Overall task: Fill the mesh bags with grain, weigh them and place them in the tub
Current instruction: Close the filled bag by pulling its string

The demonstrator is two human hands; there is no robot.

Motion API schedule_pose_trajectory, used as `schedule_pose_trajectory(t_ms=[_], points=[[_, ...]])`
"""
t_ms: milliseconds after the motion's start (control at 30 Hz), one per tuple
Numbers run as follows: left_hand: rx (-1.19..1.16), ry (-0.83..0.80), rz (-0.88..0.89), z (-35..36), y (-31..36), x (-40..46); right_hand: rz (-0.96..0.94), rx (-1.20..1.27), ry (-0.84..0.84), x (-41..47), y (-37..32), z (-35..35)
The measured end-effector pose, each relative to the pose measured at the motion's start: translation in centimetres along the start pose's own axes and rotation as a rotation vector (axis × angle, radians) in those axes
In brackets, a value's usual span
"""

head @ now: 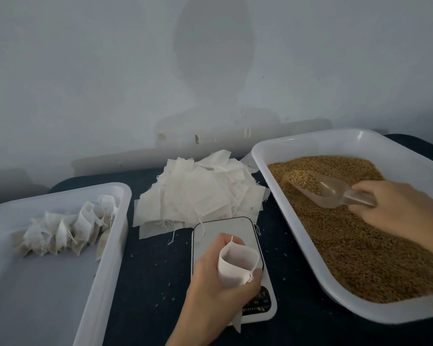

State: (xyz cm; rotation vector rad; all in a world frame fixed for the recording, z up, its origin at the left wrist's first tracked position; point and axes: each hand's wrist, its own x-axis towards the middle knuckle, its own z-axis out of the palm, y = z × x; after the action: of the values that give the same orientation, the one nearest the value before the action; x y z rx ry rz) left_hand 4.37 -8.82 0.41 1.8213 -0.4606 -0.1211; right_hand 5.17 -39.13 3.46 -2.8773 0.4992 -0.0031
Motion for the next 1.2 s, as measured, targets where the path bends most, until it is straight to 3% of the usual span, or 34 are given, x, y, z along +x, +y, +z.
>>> schedule_pose_trajectory(t_ms=[300, 467, 833, 1200], points=[[-0.009, -0.004, -0.031, -0.1, -0.3, 0.4, -0.106, 0.331, 0.123, -4.4, -0.8, -1.6], [0.037, 0.039, -0.114, -1.5, -0.6, 1.2, -0.34, 0.44, -0.034, -6.2, -3.2, -5.0], [0.157, -0.041, -0.103, -2.7, 0.1, 1.8, -0.61, 0.241, -0.242, -5.1, -6.8, -8.0], [0.189, -0.207, -0.125, -2.1, -0.3, 2.0, -0.669, -0.018, -0.242, -4.1, -8.2, -9.1]])
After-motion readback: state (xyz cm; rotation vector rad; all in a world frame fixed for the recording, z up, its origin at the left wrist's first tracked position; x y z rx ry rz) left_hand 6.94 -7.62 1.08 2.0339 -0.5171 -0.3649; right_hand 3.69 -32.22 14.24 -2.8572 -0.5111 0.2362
